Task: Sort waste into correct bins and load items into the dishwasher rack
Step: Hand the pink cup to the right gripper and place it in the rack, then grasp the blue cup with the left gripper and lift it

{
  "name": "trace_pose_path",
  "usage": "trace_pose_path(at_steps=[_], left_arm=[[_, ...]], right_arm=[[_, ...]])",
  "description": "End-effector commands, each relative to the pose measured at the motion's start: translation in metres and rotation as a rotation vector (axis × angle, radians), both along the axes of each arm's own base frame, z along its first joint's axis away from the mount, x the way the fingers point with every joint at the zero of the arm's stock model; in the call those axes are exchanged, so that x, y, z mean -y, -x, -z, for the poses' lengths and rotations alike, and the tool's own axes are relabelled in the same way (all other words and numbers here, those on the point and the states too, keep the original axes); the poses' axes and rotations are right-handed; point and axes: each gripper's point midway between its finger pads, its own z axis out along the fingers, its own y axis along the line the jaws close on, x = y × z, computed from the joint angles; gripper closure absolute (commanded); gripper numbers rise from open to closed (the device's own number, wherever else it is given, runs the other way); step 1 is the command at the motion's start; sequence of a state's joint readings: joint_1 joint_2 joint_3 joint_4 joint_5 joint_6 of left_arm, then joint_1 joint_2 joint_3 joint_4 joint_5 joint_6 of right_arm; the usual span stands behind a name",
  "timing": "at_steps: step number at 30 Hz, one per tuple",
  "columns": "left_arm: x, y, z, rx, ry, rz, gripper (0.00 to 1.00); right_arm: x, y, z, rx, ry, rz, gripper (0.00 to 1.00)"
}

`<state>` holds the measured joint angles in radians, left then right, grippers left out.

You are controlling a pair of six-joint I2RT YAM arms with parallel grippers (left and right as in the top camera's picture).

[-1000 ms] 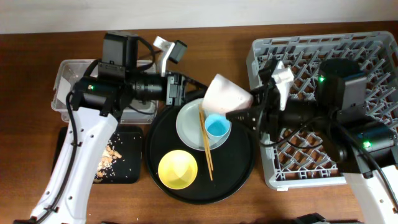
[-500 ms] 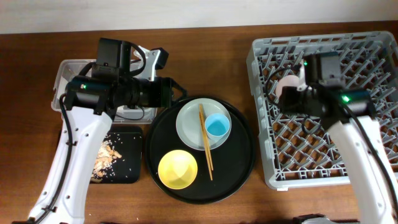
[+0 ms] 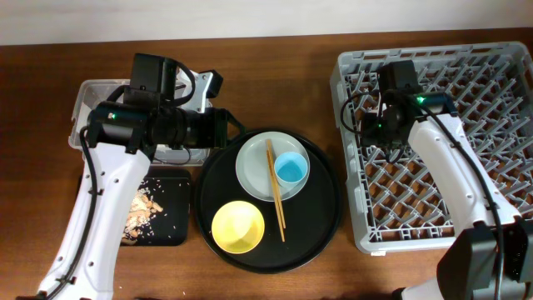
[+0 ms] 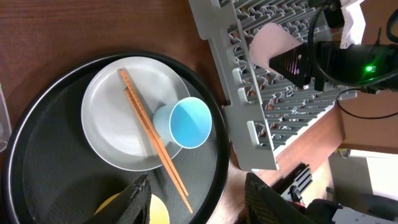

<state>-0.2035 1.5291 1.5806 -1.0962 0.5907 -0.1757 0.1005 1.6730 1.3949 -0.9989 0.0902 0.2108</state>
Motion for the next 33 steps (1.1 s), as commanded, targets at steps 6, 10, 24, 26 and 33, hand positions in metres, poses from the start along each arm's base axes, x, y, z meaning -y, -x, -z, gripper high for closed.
trace_pose_path(at_steps=[6, 10, 24, 26, 33], left_arm=[[-0.002, 0.001, -0.005, 0.024, -0.011, 0.005, 0.53], [0.016, 0.008, 0.021, 0.004, -0.111, 0.023, 0.68], [0.085, -0.002, 0.193, -0.147, -0.391, 0.012, 0.62], [0.085, -0.001, 0.201, -0.165, -0.403, 0.014, 0.67], [0.082, -0.011, 0.183, -0.139, -0.359, -0.007, 0.99]], right_arm=[[0.005, -0.003, -0.018, 0.017, 0.018, 0.015, 0.02], [-0.022, 0.007, -0.068, 0.064, -0.119, -0.107, 0.03], [-0.027, 0.052, -0.125, 0.149, -0.168, -0.141, 0.00], [-0.027, 0.052, -0.124, 0.145, -0.168, -0.141, 0.01], [-0.027, 0.056, -0.124, 0.133, -0.164, -0.148, 0.01]])
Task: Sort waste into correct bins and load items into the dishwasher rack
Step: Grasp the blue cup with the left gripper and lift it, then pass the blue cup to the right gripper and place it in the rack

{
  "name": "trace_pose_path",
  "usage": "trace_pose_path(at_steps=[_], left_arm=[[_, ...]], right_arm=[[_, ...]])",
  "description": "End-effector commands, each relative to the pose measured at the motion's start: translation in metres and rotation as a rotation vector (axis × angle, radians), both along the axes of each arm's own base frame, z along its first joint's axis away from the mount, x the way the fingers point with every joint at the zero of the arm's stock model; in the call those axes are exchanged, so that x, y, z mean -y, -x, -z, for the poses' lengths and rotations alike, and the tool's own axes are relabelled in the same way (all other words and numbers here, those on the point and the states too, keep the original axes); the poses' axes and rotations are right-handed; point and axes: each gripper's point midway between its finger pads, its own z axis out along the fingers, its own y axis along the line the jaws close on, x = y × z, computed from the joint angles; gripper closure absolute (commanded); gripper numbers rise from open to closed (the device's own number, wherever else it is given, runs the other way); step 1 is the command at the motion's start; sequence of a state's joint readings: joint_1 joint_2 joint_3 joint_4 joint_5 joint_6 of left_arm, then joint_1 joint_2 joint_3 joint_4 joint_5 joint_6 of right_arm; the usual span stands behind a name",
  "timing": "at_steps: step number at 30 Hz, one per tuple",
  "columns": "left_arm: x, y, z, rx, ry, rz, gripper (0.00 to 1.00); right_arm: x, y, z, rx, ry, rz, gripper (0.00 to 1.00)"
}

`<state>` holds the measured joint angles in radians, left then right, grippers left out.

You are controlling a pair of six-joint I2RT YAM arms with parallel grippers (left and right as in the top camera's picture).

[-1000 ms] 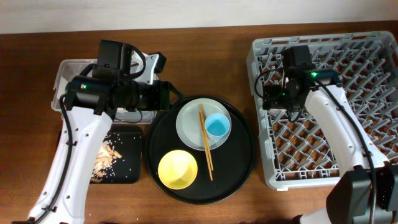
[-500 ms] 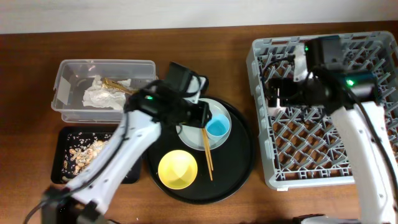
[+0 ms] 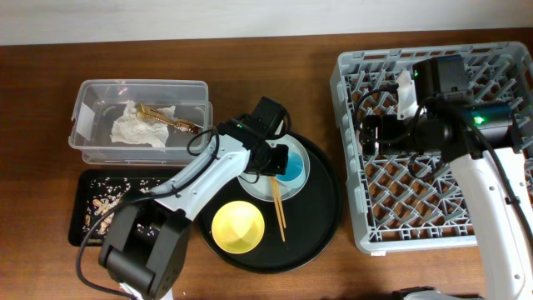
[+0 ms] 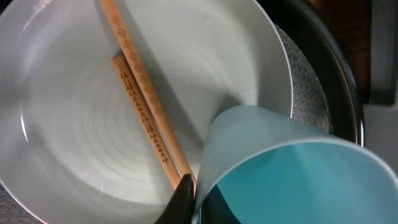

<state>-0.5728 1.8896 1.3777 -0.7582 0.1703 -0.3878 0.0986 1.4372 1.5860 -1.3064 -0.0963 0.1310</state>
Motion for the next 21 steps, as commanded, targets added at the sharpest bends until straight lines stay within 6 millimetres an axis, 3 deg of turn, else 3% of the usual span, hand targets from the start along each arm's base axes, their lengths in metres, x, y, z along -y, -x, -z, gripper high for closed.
trace_pose_path(at_steps=[1, 3, 5, 6, 8, 12, 15, 18, 21], left_arm=[[-0.001, -0.011, -0.028, 0.044, 0.065, -0.019, 1.00], [0.003, -0.015, -0.057, 0.084, 0.131, -0.016, 0.99], [0.002, -0.019, -0.123, 0.166, 0.291, -0.010, 1.00], [0.001, -0.018, -0.141, 0.184, 0.338, -0.005, 1.00], [-0.011, -0.014, -0.201, 0.237, 0.514, 0.017, 1.00], [-0.052, 0.006, -0.276, 0.263, 0.846, 0.128, 1.00], [-0.070, 0.016, -0.300, 0.254, 1.003, 0.202, 1.00], [-0.067, 0.027, -0.309, 0.264, 1.057, 0.282, 1.00], [-0.056, 0.038, -0.315, 0.240, 1.095, 0.340, 1.00]], right_arm=[[-0.001, 0.000, -0.010, 0.035, -0.003, -0.019, 0.01], [0.000, 0.001, -0.013, 0.044, -0.002, -0.021, 0.01], [-0.001, 0.004, -0.019, 0.067, -0.008, -0.022, 0.02], [-0.004, 0.006, -0.021, 0.071, -0.025, -0.037, 0.01], [-0.028, 0.013, -0.029, 0.088, -0.118, -0.174, 0.01], [-0.078, 0.037, -0.052, 0.137, -0.357, -0.465, 0.01], [-0.114, 0.058, -0.085, 0.245, -0.573, -0.731, 0.01], [-0.137, 0.081, -0.125, 0.405, -0.792, -0.956, 0.01], [-0.140, 0.079, -0.130, 0.439, -0.813, -0.988, 0.02]])
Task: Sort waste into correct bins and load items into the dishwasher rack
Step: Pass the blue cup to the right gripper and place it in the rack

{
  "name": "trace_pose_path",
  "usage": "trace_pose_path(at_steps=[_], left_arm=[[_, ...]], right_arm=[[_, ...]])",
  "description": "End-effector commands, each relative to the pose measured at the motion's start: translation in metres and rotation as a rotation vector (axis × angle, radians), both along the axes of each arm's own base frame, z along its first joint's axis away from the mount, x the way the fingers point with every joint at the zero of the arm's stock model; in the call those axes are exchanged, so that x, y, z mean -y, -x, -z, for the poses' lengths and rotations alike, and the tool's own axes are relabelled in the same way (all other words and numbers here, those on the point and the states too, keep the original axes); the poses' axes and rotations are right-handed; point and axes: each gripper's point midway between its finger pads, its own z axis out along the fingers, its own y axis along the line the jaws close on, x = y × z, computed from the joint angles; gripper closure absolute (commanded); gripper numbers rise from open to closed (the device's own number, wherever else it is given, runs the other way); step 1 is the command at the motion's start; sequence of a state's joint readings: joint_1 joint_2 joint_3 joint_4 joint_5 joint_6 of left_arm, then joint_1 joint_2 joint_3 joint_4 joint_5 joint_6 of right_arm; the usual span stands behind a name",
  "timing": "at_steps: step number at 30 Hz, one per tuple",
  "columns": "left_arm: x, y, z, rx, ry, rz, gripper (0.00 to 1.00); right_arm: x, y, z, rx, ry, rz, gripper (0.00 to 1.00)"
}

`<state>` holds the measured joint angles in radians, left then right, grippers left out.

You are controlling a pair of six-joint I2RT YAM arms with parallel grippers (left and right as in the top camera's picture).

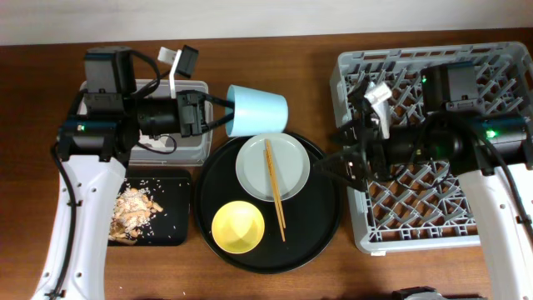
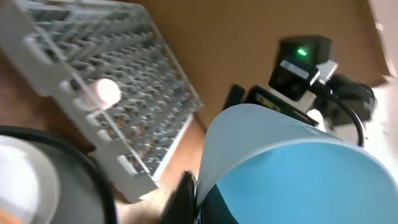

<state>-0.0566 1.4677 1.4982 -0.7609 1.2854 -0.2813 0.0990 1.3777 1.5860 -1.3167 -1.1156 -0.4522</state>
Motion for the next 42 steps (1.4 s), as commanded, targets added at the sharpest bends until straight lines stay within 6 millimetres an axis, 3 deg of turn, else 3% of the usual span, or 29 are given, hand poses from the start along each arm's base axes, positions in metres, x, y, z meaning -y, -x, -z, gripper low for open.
trace_pose_path(at_steps=[1, 8, 16, 22, 24, 26, 28, 31, 34, 37, 39, 42], left_arm=[[0.016, 0.022, -0.017, 0.052, 0.073, 0.131, 1.00], [0.054, 0.047, -0.020, 0.093, 0.074, 0.257, 1.00], [0.073, 0.063, -0.022, 0.116, 0.080, 0.329, 1.00], [0.073, 0.064, -0.021, 0.103, 0.078, 0.330, 1.00], [0.074, 0.065, -0.020, 0.102, 0.076, 0.333, 1.00], [0.081, 0.057, -0.006, 0.093, -0.006, 0.266, 0.99], [0.078, 0.040, 0.011, 0.086, -0.102, 0.165, 0.88], [0.063, 0.011, 0.028, 0.099, -0.219, 0.012, 0.72], [0.040, -0.012, 0.055, 0.073, -0.387, -0.155, 0.68], [0.016, -0.018, 0.082, 0.011, -0.546, -0.262, 0.68], [0.005, -0.018, 0.092, -0.016, -0.611, -0.298, 0.68], [-0.001, -0.015, 0.099, -0.039, -0.650, -0.312, 0.68]], right_arm=[[-0.008, 0.010, -0.028, 0.107, -0.126, -0.094, 0.01], [-0.011, 0.007, -0.038, 0.161, -0.174, -0.123, 0.01], [-0.023, 0.015, -0.041, 0.177, -0.190, -0.175, 0.00], [-0.028, 0.014, -0.044, 0.232, -0.195, -0.200, 0.34], [-0.028, 0.013, -0.045, 0.238, -0.196, -0.200, 0.37], [-0.028, 0.013, -0.045, 0.237, -0.195, -0.198, 0.41], [-0.027, 0.010, -0.040, 0.227, -0.167, -0.181, 0.42], [-0.019, -0.006, -0.016, 0.122, -0.028, -0.052, 0.45], [0.003, -0.023, 0.019, -0.016, 0.173, 0.143, 0.49], [0.059, -0.032, 0.069, -0.200, 0.514, 0.463, 0.51], [0.095, -0.025, 0.088, -0.295, 0.686, 0.636, 0.51], [0.132, -0.005, 0.103, -0.418, 0.860, 0.805, 0.51]])
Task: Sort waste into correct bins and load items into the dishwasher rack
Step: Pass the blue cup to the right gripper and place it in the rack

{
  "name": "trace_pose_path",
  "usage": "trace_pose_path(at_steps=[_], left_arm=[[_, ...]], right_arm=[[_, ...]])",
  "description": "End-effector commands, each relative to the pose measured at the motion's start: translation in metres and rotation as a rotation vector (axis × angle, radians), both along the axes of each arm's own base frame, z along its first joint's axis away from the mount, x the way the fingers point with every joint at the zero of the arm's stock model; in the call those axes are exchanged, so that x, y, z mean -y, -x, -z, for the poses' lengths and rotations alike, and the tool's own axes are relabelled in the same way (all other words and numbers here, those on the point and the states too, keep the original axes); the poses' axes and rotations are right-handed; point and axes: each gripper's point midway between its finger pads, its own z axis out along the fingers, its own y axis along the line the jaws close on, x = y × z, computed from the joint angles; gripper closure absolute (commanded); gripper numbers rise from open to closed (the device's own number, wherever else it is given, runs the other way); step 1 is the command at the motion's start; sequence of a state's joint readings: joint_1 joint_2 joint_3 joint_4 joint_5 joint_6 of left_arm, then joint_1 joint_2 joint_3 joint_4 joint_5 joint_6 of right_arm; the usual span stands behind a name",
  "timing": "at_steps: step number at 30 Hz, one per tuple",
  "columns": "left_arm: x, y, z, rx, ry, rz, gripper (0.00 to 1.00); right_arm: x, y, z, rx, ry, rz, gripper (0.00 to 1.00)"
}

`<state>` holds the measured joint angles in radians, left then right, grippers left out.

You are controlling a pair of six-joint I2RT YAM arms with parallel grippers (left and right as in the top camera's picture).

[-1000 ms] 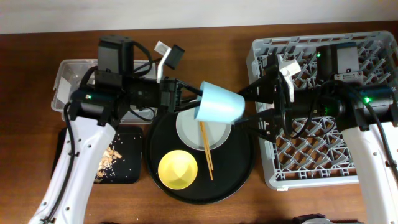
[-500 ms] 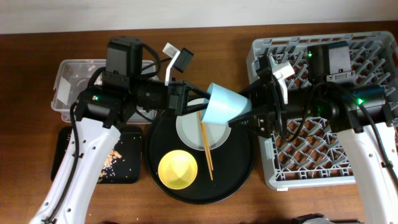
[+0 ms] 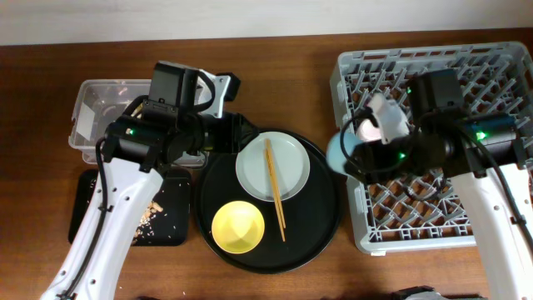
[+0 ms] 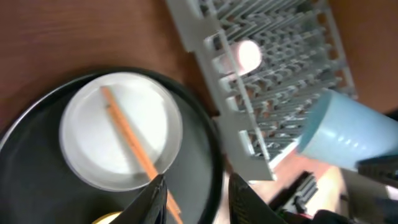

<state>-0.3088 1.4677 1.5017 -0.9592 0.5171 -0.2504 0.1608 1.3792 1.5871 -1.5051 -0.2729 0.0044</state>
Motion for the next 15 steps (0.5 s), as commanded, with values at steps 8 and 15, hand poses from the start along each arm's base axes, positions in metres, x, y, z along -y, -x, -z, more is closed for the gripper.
trace_pose_path(at_steps=[8, 15], left_arm=[[-0.013, -0.002, 0.006, 0.004, -0.067, -0.041, 0.69], [-0.014, -0.001, 0.008, -0.004, -0.078, -0.042, 0.69]], right_arm=[[0.064, 0.011, 0.056, -0.136, 0.341, 0.287, 0.52], [0.065, 0.014, 0.084, -0.176, 0.355, 0.279, 0.52]])
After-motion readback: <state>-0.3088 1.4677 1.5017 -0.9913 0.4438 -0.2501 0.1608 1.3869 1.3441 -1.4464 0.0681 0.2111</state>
